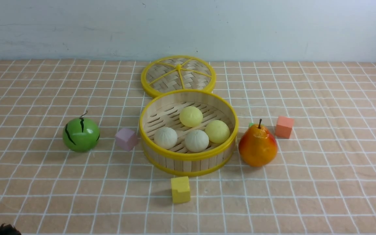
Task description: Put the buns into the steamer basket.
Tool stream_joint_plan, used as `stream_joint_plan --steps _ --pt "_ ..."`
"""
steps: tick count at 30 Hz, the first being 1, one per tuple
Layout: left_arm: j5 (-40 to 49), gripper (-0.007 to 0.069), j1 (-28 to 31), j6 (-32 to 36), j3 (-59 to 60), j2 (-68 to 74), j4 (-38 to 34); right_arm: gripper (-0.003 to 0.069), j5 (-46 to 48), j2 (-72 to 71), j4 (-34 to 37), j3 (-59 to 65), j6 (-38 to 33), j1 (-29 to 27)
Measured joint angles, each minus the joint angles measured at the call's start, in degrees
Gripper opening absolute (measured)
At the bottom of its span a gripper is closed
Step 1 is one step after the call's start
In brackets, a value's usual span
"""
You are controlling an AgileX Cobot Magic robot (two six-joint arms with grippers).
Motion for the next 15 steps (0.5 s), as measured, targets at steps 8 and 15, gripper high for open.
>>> stream_joint_plan --steps 8,15 --pt "0.97 0.0092 0.00 0.00 0.00 -0.05 0.00 0.0001 0.68 -0.22 -0.71 -0.12 0.14 -0.43" --pt "1.86 0.0097 0.00 0.00 0.00 -0.05 0.00 0.0008 0.68 -0.22 -0.71 -0.12 0.16 -0.56"
